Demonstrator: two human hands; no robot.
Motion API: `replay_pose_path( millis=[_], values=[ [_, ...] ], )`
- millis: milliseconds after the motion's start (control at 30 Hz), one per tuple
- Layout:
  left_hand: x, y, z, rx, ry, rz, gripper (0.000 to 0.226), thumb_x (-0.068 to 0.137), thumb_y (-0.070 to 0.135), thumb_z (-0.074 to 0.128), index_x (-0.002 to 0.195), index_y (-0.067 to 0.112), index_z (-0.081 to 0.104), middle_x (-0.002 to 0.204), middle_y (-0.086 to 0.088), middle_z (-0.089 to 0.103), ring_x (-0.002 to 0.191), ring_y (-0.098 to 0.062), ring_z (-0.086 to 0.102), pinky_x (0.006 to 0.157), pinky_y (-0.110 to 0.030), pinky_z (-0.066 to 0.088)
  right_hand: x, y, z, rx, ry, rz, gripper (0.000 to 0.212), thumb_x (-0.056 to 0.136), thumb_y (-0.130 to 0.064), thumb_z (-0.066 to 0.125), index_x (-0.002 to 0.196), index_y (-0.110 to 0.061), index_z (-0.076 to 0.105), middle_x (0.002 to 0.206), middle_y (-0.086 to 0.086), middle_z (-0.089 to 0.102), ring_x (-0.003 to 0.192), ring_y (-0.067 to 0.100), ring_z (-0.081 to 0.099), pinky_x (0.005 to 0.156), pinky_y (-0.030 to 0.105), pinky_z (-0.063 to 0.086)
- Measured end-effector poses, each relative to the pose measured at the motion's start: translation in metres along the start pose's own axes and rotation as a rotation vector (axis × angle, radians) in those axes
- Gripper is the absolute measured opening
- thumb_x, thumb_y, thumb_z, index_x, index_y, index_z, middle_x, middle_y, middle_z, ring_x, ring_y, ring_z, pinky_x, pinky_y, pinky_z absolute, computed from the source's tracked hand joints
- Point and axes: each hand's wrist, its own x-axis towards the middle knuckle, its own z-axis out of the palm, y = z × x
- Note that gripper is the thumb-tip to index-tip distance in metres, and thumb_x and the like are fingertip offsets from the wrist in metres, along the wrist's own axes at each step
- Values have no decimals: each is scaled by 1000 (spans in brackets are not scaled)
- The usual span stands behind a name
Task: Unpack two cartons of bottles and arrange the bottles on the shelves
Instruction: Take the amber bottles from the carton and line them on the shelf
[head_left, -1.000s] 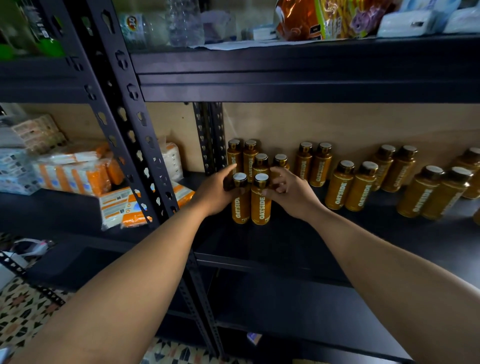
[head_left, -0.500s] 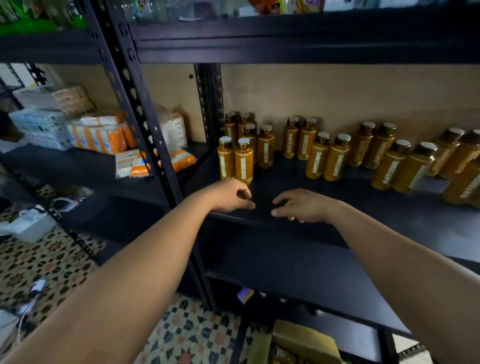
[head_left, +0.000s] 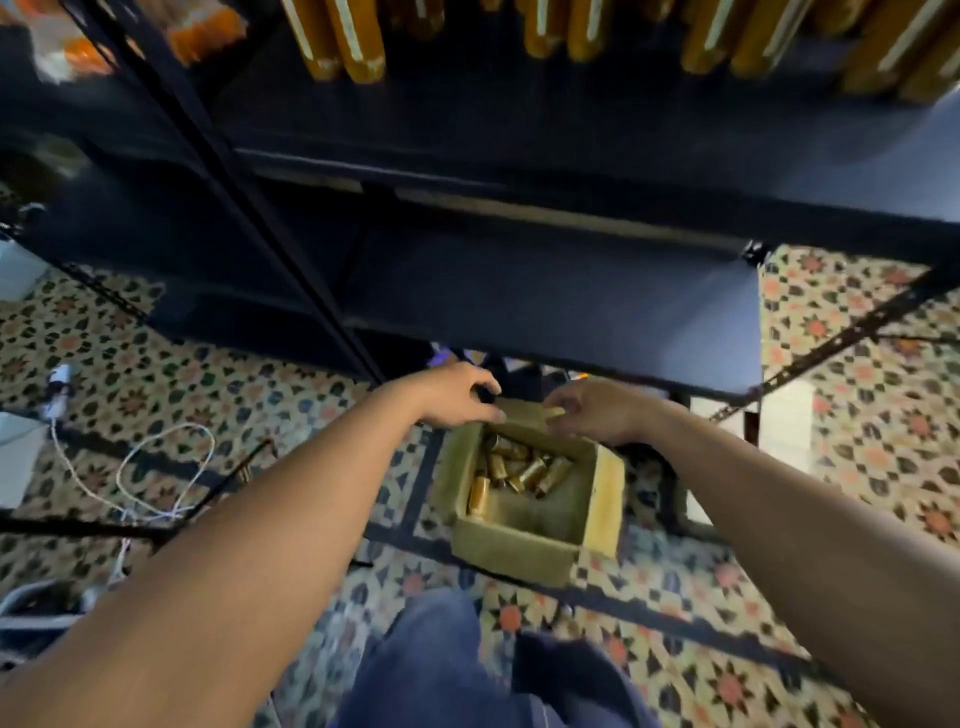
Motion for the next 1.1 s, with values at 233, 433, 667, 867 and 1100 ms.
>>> replay_pose_path(
  millis=[233,433,667,867,1100],
  values=[
    [53,-49,94,-74,-166,-57,58,92,47,68,144,27,50,125,-1,63,100,-15,62,75,-25,46,23,55,96,189,-26,197,38,92,-50,69,125,-31,66,116,-2,69,111,23,63,95,37,51],
    [133,-128,182,-55,-297,-73,62,93,46,67,148,27,44,128,1,61,103,-14,61,74,-26,46,92,101,201,316,5,311,45,92,-49,70,130,-26,63,121,-4,68,103,15,63,80,27,51],
    [283,-213,289,-69,-303,-79,58,92,47,67,144,33,46,121,5,58,100,-11,58,80,-29,49,228,193,325,409,-24,337,31,94,-43,69,121,-27,67,111,-6,69,100,14,65,90,33,55],
    [412,-254,370,-190,-133,-27,55,95,38,66,145,31,46,132,2,58,109,-12,59,77,-25,45,330,280,395,497,220,401,35,95,-27,71,128,-30,61,119,-2,69,95,10,67,77,27,58],
    [525,-284,444,-182,93,62,58,93,29,69,146,29,45,140,1,54,125,-19,54,99,-37,49,416,360,460,611,453,384,67,93,-3,66,151,-27,43,150,2,50,139,21,46,113,33,40]
  ],
)
